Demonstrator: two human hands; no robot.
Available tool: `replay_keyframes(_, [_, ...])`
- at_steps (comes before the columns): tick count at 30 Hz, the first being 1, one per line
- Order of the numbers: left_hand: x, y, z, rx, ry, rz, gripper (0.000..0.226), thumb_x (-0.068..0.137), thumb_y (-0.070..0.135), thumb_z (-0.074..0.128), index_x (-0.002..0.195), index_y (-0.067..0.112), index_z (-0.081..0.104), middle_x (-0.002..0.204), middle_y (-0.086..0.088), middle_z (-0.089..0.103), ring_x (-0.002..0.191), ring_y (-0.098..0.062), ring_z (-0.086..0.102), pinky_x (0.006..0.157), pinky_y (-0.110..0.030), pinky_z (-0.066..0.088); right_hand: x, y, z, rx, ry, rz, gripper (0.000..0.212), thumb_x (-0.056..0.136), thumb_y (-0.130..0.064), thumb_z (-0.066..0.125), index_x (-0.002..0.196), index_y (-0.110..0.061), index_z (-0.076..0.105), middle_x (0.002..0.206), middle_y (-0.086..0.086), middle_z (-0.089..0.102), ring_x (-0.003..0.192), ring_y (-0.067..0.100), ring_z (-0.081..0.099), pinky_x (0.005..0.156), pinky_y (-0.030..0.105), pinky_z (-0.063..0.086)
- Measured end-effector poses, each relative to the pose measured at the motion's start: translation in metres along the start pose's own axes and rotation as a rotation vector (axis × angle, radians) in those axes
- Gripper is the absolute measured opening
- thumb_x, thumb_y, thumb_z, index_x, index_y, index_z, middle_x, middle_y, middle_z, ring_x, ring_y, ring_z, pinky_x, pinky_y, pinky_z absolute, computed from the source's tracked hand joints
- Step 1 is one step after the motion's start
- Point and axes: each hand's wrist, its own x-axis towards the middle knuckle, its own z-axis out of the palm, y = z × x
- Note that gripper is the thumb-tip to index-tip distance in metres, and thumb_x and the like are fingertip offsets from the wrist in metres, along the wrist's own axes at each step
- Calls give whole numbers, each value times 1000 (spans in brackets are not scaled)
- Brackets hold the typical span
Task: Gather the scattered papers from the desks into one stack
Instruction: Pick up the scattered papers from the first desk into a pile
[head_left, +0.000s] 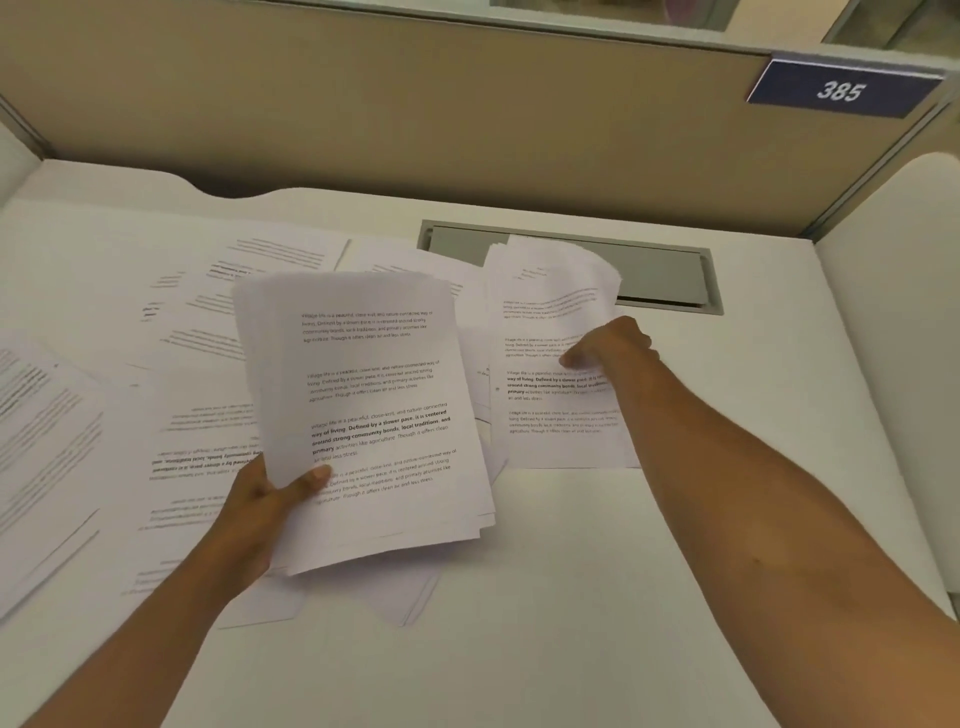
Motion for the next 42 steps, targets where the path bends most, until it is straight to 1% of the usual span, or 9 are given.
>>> replay_keyframes(4, [-8, 0, -3, -41, 26, -1, 51, 89, 19, 80, 139, 16, 71, 131, -5, 82, 115, -28, 81, 92, -44, 67, -6, -5, 2, 53, 59, -5, 98, 72, -44, 98, 145, -7, 44, 143, 13, 55, 134, 30, 57, 92, 34, 50])
replay_keyframes(13, [-29, 6, -34, -80, 139, 36, 37, 94, 10, 78, 128, 23, 74, 124, 3, 85, 108, -19, 83, 95, -41, 60, -3, 10, -28, 401, -107, -84, 59, 87, 4, 80, 141, 3, 57, 138, 24, 67, 123, 43, 68, 103, 50, 58])
replay_keyframes(16, [-29, 4, -49, -91, 143, 45, 37, 96, 9, 78, 128, 25, 74, 123, 5, 85, 107, -19, 83, 82, -32, 67, -17, 24, -53, 484, -161, -224, 54, 89, 14, 74, 140, 0, 65, 138, 23, 70, 124, 45, 68, 106, 55, 56])
replay_keyframes(20, [-22, 7, -64, -119, 129, 46, 34, 97, 8, 78, 124, 28, 76, 116, 9, 86, 100, -17, 84, 68, -32, 70, -53, 44, -95, 731, -233, -376, 48, 90, 6, 78, 134, -9, 68, 137, 19, 73, 124, 44, 70, 107, 57, 56])
replay_keyframes(23, [-13, 12, -70, -136, 103, 47, 33, 97, 5, 77, 119, 30, 77, 115, 10, 86, 100, -14, 84, 81, -35, 69, -92, 49, -113, 826, -402, -492, 64, 89, -7, 82, 148, -8, 59, 139, 17, 73, 127, 43, 70, 96, 51, 63])
replay_keyframes(27, [-6, 27, -66, -152, -12, 40, 39, 96, 8, 80, 130, 25, 74, 125, 3, 84, 111, -20, 82, 99, -44, 63, -162, 24, -83, 687, -529, -584, 64, 72, -30, 99, 130, -14, 77, 131, 17, 77, 115, 36, 78, 88, 46, 66])
replay_keyframes(31, [-7, 43, -57, -165, -157, 20, 56, 88, 18, 85, 141, 16, 68, 128, -5, 83, 118, -27, 79, 104, -50, 62, -213, -15, -10, 595, -387, -577, 52, 70, -28, 99, 116, -11, 82, 110, 10, 85, 97, 28, 84, 75, 35, 67])
replay_keyframes(34, [-9, 50, -60, -205, -232, -12, 62, 81, 23, 93, 139, 18, 71, 127, -8, 84, 116, -31, 80, 91, -47, 67, -235, -33, 39, 580, -214, -543, 37, 70, -31, 100, 100, -17, 84, 87, -6, 86, 77, 12, 84, 59, 21, 63])
replay_keyframes(42, [-7, 52, -95, -194, -294, -68, 50, 94, 19, 82, 142, 19, 69, 130, -7, 83, 120, -30, 79, 99, -50, 64, -261, -47, 87, 905, -243, -418, 48, 85, -16, 90, 129, -10, 72, 115, 10, 83, 99, 32, 83, 80, 47, 68])
